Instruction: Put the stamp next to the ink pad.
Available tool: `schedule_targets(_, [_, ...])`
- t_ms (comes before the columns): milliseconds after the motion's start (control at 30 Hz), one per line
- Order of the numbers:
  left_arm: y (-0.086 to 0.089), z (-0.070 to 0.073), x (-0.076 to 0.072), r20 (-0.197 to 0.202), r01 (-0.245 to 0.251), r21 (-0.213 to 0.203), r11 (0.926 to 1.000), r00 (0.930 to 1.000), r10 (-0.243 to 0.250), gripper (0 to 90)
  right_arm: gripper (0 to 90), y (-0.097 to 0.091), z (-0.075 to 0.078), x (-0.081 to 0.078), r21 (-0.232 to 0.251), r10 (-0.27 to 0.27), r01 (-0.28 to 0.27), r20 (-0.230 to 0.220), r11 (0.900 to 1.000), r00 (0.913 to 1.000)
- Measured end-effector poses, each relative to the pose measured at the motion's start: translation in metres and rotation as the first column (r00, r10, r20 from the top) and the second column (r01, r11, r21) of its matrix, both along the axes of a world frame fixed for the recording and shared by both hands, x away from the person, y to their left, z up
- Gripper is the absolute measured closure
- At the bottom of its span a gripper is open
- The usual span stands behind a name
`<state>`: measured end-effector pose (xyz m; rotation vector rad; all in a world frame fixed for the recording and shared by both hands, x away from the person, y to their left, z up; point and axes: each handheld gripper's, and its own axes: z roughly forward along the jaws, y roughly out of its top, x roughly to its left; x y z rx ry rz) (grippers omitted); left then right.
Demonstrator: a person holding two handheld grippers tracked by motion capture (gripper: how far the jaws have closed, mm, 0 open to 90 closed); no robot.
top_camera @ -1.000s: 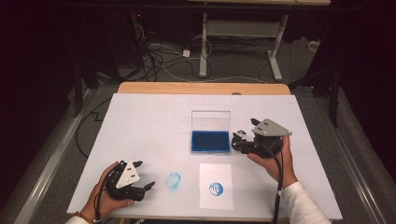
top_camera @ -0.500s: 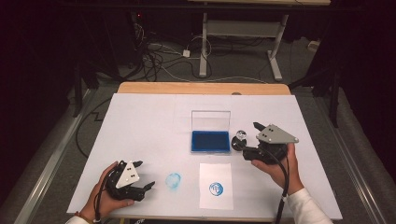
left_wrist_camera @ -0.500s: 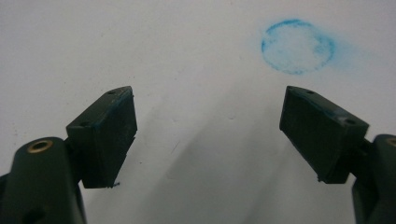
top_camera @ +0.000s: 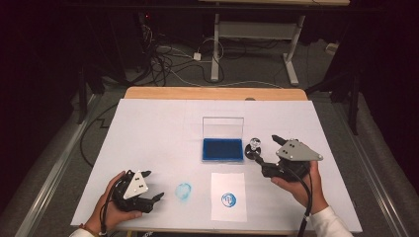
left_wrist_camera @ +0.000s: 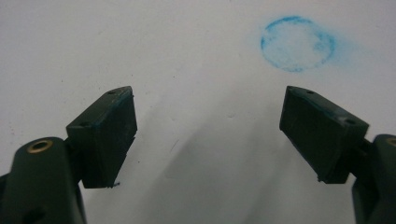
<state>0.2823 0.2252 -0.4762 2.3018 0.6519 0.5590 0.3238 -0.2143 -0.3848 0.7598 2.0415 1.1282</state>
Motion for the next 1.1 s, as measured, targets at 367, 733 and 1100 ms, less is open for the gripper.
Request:
schedule_targets(367, [0.0, 0.0, 0.0, -0.003, -0.002, 0.002, 1.0, 1.0, 0.002, 18.3, 22.4, -0.004, -0.001, -0.015, -0.011, 0.019, -0.019, 0.015, 0.9998, 0.9997])
schedule_targets(733, [-0.001, -0.001, 0.0, -0.004, -0.003, 0.006, 1.0, 1.0, 0.003, 18.3, 22.3, -0.011, -0.009, -0.026, -0.025, 0.022, -0.021, 0.02, 0.9995, 0.9996])
schedule_targets(1100, [-0.003, -0.001, 0.0, -0.007, -0.005, 0.006, 1.0, 1.0, 0.005, 18.2, 22.9, -0.026, -0.022, -0.037, -0.02, 0.008, -0.007, 0.04, 0.9998, 0.9992])
